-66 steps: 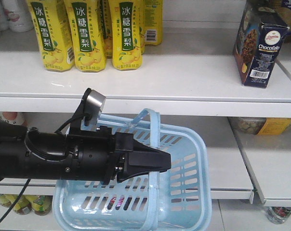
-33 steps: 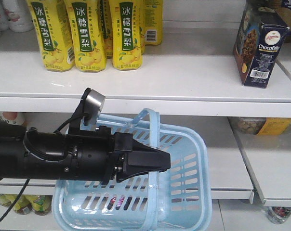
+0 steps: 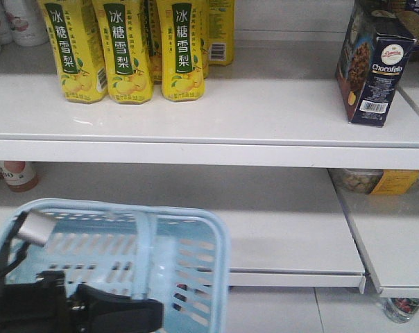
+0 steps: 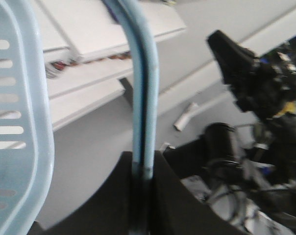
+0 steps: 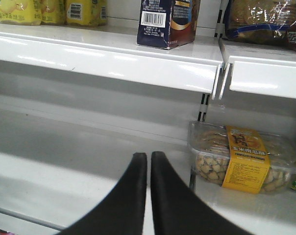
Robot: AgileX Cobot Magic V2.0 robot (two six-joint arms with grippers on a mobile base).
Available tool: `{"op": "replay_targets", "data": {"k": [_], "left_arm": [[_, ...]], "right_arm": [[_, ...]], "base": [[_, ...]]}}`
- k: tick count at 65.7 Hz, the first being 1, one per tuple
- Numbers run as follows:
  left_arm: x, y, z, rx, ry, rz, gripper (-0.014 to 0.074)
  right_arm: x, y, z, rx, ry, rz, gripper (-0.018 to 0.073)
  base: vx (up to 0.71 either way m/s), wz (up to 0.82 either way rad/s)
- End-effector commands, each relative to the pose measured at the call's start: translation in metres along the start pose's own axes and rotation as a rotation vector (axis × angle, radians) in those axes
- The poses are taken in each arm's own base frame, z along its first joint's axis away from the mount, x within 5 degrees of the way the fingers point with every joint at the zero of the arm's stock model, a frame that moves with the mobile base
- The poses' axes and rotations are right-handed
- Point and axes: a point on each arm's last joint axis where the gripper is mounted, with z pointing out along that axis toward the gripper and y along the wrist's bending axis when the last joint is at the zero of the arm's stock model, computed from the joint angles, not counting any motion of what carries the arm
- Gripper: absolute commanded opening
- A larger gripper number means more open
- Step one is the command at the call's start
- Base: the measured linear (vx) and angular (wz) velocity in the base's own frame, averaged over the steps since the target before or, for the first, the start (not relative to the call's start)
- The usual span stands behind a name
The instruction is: Left arm holds basket, right arm returns cookies
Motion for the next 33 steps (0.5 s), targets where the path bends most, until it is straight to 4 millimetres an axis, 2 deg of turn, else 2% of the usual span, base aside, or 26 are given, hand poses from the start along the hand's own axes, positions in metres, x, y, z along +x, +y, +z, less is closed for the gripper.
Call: {"op": "replay_targets", "data": {"k": [1, 8, 17, 21, 28, 33], "left_arm": [[0.001, 0.004, -0.023, -0.121, -0.189, 0.092, -0.0003], [0.015, 0.017, -0.047, -0.260, -0.337, 0.185, -0.0003], [0.035, 0.039, -0.067, -0.378, -0.516, 0.232, -0.0003], [0.044, 0.047, -0.070, -0.398, -0.573, 0.259, -0.0003], [0.060, 0.059, -0.072, -0.451, -0.586, 0.432, -0.0003], [0.066, 0.068, -0.075, -0.505, -0.614, 0.427, -0.0003]], "right_arm": [[-0.013, 0.002, -0.001, -0.023, -0.072, -0.022, -0.0010], [-0.013, 0.002, -0.001, -0.023, -0.072, -0.022, -0.0010], [-0.013, 0.002, -0.001, -0.023, -0.072, -0.022, -0.0010], [-0.013, 0.002, -0.001, -0.023, -0.072, -0.022, -0.0010], [-0.013, 0.002, -0.001, -0.023, -0.072, -0.022, -0.0010], [-0.013, 0.002, -0.001, -0.023, -0.072, -0.022, -0.0010]], "base": [[0.00, 0.00], [0.00, 0.00], [0.00, 0.00], [0.00, 0.00], [0.00, 0.00], [0.00, 0.00]]}}
